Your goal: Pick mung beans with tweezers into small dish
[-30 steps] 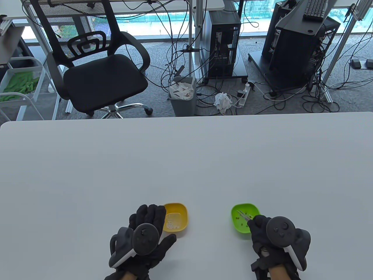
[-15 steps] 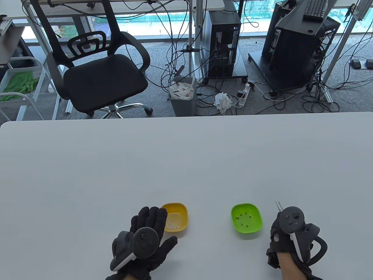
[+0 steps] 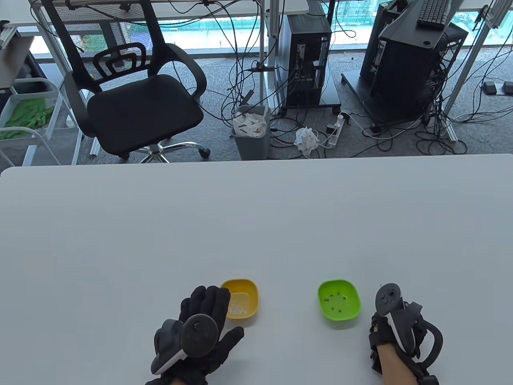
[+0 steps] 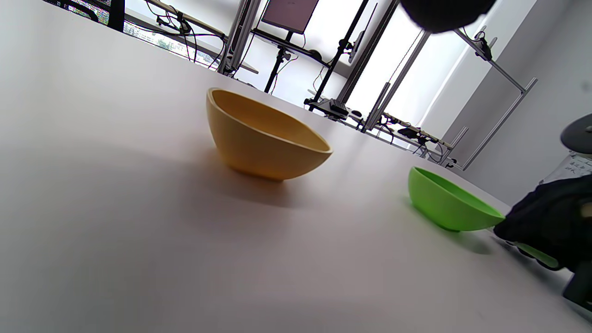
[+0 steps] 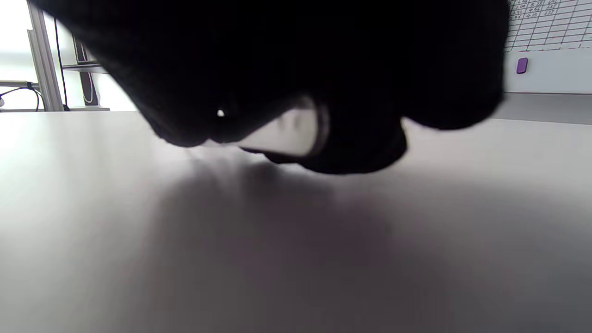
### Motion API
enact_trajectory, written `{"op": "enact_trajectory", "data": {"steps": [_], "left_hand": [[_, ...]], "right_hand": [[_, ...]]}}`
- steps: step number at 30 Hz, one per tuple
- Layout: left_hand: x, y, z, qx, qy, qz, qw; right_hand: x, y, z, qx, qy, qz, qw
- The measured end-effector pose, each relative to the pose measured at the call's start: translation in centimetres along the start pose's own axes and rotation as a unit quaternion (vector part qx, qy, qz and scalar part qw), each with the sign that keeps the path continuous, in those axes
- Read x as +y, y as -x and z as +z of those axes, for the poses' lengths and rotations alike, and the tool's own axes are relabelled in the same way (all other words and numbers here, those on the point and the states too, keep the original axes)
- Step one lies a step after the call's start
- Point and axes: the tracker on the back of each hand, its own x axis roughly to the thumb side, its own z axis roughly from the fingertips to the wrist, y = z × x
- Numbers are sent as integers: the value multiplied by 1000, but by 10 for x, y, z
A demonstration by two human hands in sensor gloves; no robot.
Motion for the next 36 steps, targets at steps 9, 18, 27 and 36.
{"op": "enact_trajectory", "data": {"steps": [9,18,27,36], "left_hand": [[1,1,1,-3,-2,7,1000],[2,2,2,-2,-4,2,1000],[2,2,2,-2,1,-5,1000],[3,4,2,4,0,3,1000]], "right_hand": [[-23,5,9,-11,-2,-75,997],[-85,-21,76,-291,74,-188,935],[-69,-36,99,-416,4,-152,897],[-63,-41,99,-433,-2,-153,888]]}}
